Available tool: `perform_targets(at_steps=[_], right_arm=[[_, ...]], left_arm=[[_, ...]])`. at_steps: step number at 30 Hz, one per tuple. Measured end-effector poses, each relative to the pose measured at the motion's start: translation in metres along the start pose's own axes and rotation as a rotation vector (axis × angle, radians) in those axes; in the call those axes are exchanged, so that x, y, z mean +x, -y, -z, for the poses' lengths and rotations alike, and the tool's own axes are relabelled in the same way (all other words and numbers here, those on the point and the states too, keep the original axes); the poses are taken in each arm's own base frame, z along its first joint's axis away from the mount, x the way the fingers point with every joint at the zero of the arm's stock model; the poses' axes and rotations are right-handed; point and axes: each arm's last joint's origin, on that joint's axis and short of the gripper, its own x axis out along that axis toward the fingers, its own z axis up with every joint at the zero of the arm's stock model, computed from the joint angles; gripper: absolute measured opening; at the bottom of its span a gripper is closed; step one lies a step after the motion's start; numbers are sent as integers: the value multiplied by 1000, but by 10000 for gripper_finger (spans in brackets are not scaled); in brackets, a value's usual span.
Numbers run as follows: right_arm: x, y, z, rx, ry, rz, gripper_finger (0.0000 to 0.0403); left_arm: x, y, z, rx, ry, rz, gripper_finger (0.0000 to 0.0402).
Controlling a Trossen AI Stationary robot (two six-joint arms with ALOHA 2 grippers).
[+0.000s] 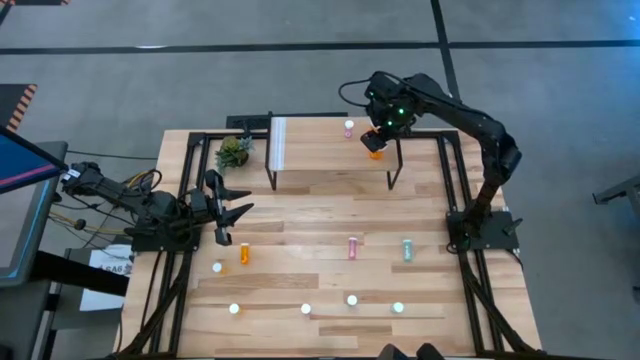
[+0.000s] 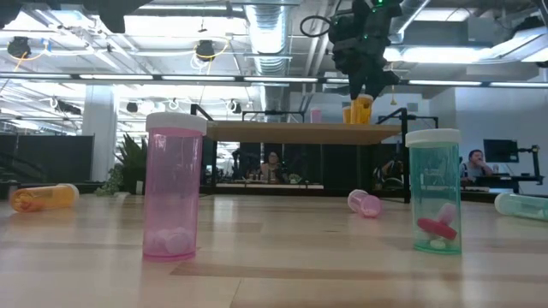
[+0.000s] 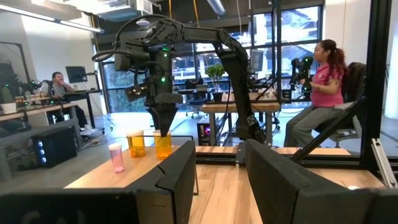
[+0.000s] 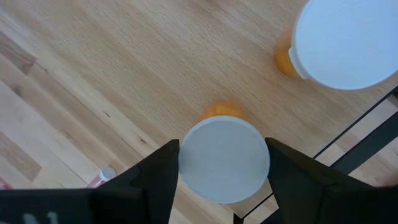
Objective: Pick and place medicine bottles onto shelf by color
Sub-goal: Put the large orange pill bottle on the shelf aligned with the other large orange pill bottle, then put the bottom pink pill bottle on the shelf aligned with the other pink pill bottle
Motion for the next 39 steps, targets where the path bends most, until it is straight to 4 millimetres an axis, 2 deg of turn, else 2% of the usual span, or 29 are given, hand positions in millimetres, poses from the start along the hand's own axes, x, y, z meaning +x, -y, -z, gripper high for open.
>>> perform_targets(at_steps=[16,20,23,27,30,32,35,39], right_arm=[[1,1,4,-20,-45,12,338],[-11,1,7,-30,-68,16,348],[-28,-1,13,-20,-57,14,350],[-62,-13,36,-42,72,29,346],[-83,-30,63,-87,247,80,342],[-92,-40,83,-120,367,53,342],[-93,-56,111,-191,531,-32,342],[-76,-66,139,-281,651,-117,341]], left_arm=[[0,0,0,0,0,0,129],[0,0,0,2,0,0,129],[0,0,0,7,0,0,129],[0,0,0,7,0,0,129],[0,0,0,9,2,-2,129],[0,-1,-2,7,14,-11,129],[1,-2,-2,5,19,-22,129],[2,-5,-3,-31,34,-48,129]])
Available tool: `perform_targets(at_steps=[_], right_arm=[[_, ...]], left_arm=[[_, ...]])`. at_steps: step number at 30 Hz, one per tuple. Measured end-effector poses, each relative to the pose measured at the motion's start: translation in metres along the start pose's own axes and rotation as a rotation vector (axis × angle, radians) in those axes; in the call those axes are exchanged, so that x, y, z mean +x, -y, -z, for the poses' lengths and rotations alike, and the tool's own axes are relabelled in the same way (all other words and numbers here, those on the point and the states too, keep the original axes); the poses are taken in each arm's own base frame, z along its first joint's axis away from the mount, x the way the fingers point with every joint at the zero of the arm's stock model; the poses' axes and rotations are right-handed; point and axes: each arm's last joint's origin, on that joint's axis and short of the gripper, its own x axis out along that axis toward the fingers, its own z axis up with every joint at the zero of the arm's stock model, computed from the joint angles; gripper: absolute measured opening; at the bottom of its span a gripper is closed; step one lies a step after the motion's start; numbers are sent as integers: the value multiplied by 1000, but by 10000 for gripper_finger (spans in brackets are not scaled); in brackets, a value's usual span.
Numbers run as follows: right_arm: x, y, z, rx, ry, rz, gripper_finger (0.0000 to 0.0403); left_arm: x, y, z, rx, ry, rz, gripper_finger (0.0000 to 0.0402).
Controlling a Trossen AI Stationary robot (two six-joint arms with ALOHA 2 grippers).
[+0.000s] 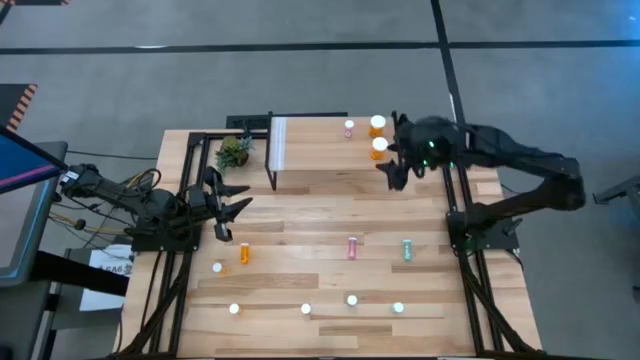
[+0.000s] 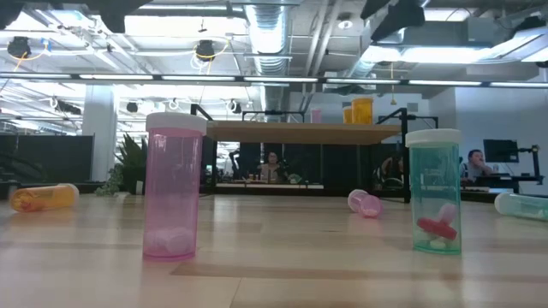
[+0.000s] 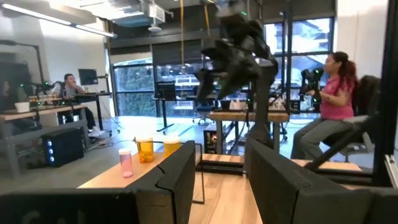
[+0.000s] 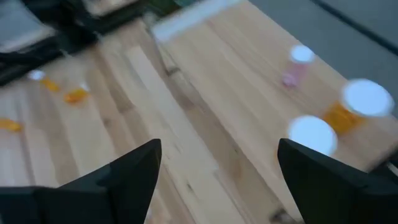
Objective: Pick and place medicine bottles onto shelf by color
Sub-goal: Put the bottom pink pill bottle on the shelf aligned with the other pink pill bottle
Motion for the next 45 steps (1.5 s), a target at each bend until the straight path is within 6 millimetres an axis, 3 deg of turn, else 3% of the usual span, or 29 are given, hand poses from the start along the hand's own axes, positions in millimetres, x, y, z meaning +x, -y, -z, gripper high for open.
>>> perform_targets(at_steps=[4,11,45], right_arm=[[5,-3,17,-44,104,-59,340],[17,-9,29,-143,167,-95,338],[22,-13,28,-190,174,-102,331]], left_arm=[[2,-3,0,-31,5,-40,129],[3,-8,0,-79,-2,-134,129],[3,-9,1,-71,-9,-169,129]])
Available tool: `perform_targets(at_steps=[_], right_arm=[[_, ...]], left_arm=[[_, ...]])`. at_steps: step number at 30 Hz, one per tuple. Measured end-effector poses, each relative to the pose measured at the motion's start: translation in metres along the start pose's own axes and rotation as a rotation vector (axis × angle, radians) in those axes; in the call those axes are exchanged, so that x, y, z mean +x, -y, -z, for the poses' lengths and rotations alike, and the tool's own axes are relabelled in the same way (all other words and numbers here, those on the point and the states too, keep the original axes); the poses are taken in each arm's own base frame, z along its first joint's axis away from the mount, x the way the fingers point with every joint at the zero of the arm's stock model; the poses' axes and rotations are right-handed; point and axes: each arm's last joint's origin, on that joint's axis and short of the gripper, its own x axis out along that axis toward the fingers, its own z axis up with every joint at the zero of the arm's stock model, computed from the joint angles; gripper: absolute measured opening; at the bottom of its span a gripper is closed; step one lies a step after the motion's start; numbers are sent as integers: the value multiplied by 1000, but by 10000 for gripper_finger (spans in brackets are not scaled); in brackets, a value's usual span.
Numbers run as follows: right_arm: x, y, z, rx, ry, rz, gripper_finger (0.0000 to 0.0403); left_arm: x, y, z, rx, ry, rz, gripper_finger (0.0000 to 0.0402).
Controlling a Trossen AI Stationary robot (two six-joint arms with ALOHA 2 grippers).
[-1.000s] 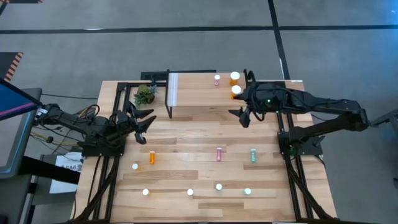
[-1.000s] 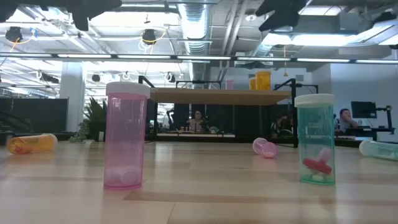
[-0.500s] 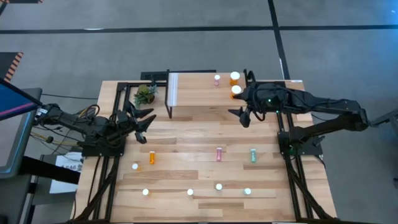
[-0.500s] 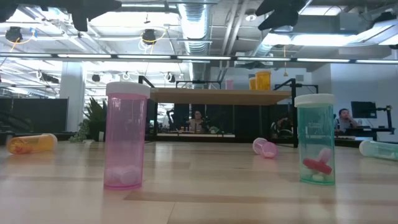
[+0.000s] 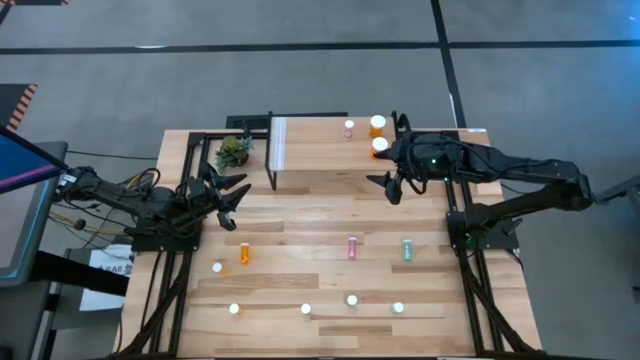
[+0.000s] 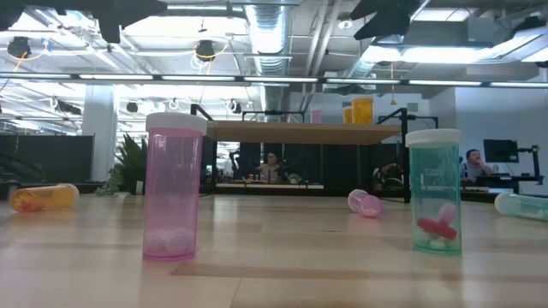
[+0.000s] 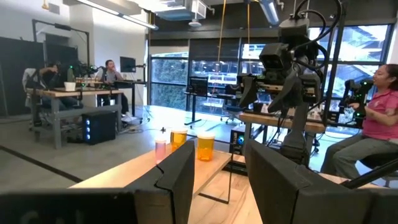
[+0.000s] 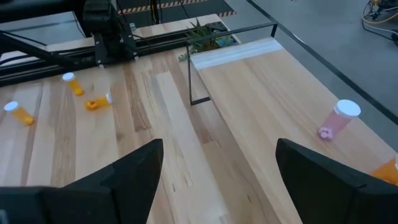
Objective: Pick and place medicine bottles onto shelf by color
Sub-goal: Put the bottom pink pill bottle on the shelf aligned with the other pink pill bottle
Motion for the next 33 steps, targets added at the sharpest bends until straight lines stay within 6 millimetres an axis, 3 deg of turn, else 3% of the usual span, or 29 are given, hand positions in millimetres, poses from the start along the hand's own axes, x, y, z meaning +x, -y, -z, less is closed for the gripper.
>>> perform_targets(at_steps=[15,23,33], right_arm=[[-4,-4,10,59,-81,-9,329],[11,-31,53,121,-113,0,329],[-2,-88,98,213,11,8,328]], left_arm=[[0,1,2,-24,-19,32,129],[2,7,9,-33,-65,129,129],[22,32,10,13,-145,342,129]])
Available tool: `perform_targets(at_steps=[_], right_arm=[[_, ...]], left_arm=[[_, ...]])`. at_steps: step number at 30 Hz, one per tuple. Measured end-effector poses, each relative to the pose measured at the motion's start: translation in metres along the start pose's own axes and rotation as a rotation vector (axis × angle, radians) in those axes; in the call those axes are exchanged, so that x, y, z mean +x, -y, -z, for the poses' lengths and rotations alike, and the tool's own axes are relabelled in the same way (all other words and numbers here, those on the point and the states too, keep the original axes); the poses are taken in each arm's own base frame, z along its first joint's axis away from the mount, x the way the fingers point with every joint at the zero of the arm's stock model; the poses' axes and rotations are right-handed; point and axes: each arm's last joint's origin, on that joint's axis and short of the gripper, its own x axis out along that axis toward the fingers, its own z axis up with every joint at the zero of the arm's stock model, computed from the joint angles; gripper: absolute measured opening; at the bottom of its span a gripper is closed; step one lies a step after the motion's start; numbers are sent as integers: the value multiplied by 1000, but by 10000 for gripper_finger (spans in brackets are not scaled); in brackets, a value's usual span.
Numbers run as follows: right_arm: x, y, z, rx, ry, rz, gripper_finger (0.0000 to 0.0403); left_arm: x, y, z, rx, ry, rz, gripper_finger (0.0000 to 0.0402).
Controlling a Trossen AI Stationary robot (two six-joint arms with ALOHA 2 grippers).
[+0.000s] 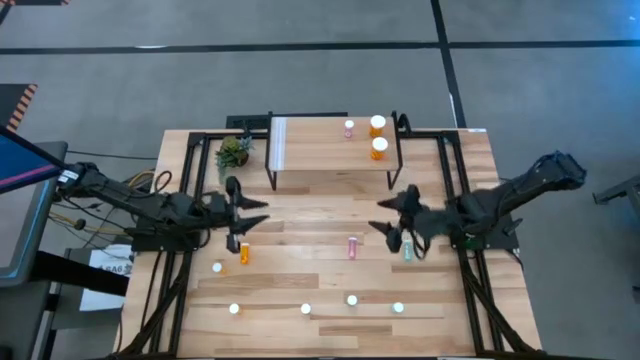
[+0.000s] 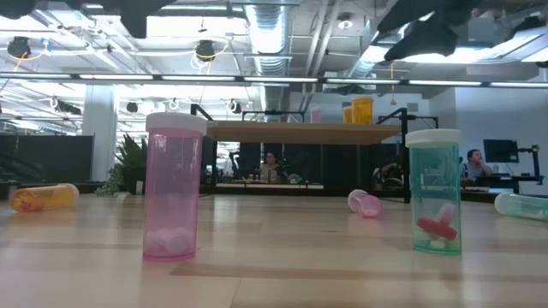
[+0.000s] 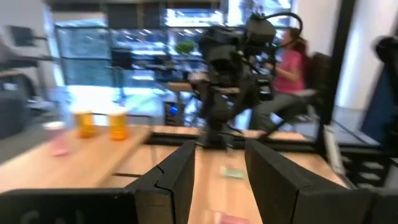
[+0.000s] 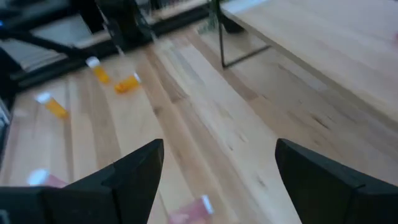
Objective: Pick and place medicine bottles onto shelf by color
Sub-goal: Put the bottom pink pill bottle on the shelf aligned with the other pink pill bottle
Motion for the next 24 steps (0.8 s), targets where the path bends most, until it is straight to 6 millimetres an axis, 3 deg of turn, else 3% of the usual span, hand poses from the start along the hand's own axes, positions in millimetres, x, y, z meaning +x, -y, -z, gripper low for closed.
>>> perform_targets(at_steps=[5,9,18,24], right_arm=[[-13,-16,31,112,93,24,328],[-16,-15,58,208,100,45,328],[-14,-6,82,350,88,51,328],[-12,-3,90,352,92,48,328]], left_arm=[[22,13,3,-32,-79,121,129],[44,24,8,-19,-172,170,129],[99,52,13,21,-457,230,129],[114,80,15,57,-640,308,129]])
